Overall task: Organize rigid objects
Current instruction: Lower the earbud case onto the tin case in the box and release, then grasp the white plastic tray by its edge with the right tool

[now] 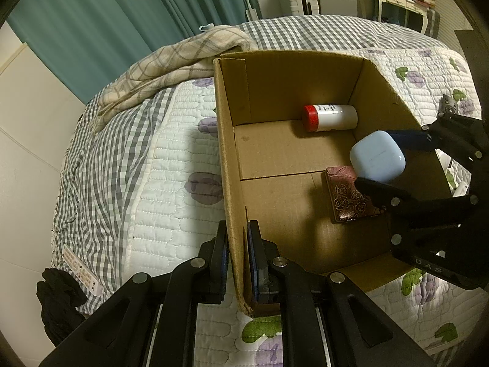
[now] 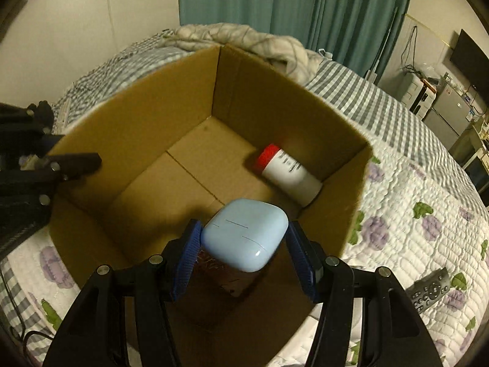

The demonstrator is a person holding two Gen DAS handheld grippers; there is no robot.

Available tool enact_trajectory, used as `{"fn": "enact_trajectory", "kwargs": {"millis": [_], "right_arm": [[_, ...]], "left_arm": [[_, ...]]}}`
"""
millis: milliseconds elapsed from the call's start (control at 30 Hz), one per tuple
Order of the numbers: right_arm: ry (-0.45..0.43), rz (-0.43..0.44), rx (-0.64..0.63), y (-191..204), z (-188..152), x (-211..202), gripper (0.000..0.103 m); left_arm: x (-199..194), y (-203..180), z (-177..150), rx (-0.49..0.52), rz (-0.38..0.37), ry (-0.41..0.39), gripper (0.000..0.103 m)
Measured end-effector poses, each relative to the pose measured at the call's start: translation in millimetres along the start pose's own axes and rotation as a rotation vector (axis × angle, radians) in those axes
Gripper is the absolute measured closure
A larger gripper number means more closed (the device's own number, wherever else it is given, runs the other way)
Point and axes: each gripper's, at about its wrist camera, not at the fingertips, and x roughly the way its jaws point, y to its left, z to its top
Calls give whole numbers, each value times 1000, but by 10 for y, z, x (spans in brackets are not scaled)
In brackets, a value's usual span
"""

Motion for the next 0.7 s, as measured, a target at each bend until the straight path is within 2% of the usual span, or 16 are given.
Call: {"fn": "enact_trajectory", "kwargs": {"millis": [100,133,167,233,300,433,467,500,600,700], "right_arm": [[-18,-5,15,-18,-13,-36,46],[-23,-10,29,-53,-16,-72,43],[-36,-13,44,-103,-19,-140,33],[-61,8,70,-208,-14,-313,30],[-89,-40,96,-360,-19,-556,19],[-131,-82,132,-685,-103,-995,16],[-135,-99,150,-776,-147,-1092,12],[-136,-123,164,-856,-199,-1170,7],[-123,-188,174,-1027,-411,-1335,5],[-61,-214,188,-1120,-698,-1307,4]], "left_arm": [[1,-2,9,-2,-1,1,92],[0,-3,8,-2,-2,0,92],[-1,-11,11,-1,-4,0,92],[4,-29,11,2,-11,1,92],[10,-35,9,1,-8,2,92],[17,-30,10,-2,-11,1,92],[18,-31,10,-2,-11,1,92],[19,-32,11,-2,-11,1,92],[19,-18,17,-6,-14,1,92],[21,-20,16,-4,-13,1,92]]}}
